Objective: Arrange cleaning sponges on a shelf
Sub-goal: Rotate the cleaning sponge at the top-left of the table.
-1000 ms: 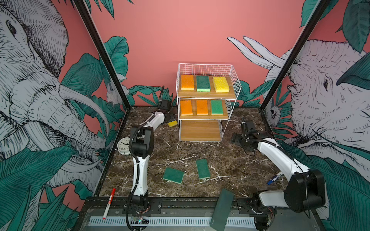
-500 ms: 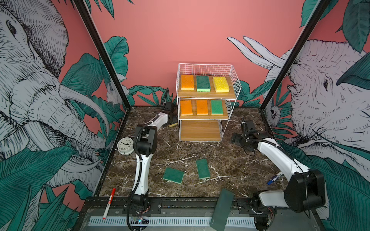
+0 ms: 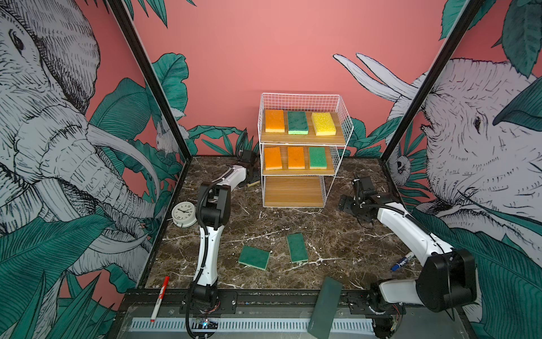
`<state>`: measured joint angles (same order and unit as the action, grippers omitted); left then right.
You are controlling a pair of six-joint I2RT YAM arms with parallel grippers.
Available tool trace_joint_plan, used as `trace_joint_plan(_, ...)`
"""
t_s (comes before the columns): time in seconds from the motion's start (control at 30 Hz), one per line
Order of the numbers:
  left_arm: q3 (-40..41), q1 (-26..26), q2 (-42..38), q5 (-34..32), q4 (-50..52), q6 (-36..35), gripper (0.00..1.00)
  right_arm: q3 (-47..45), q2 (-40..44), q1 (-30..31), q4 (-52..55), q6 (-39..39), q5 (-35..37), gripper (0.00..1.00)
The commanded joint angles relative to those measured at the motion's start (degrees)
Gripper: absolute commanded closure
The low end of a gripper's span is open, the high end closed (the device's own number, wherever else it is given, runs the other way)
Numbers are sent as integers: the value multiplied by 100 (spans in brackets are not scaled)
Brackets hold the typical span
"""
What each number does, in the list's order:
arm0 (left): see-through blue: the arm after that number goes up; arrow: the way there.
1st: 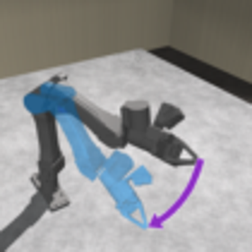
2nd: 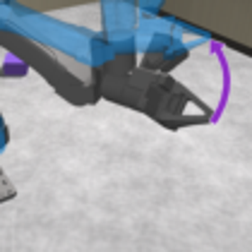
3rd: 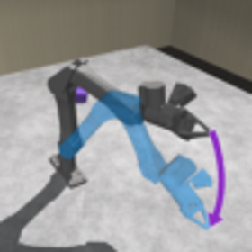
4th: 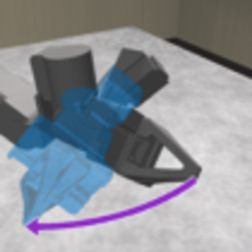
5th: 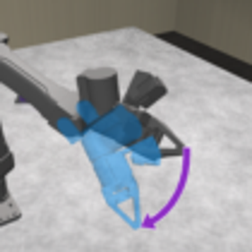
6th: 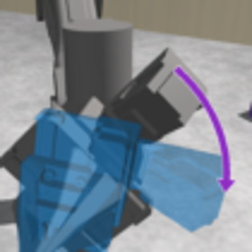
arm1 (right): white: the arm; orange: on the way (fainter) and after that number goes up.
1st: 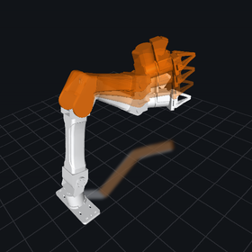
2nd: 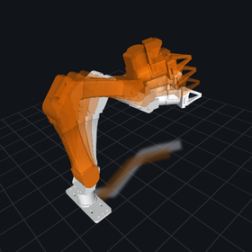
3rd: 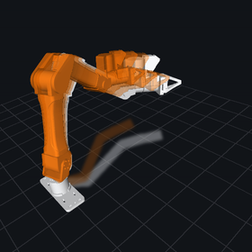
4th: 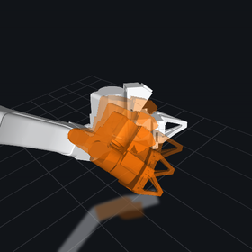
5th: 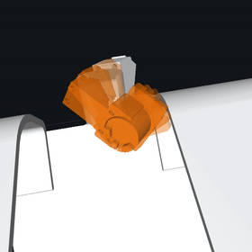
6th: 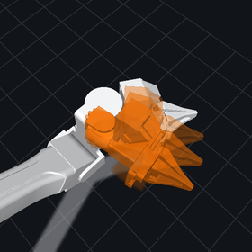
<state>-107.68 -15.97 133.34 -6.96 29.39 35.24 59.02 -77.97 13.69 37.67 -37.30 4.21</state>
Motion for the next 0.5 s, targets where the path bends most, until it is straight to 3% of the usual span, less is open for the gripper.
trace_joint_plan(0.0,562,69,-504,-198,244,-31,21,-135,113,-24,-32,-73,24,5)
trace_joint_plan(0.3,1893,278,-1433,-180,34,-127,22,-431,229,-21,-255,-339,-279,6)
trace_joint_plan(0.47,2044,293,-1895,-190,199,-555,22,-558,467,-24,-278,-392,-245,6)
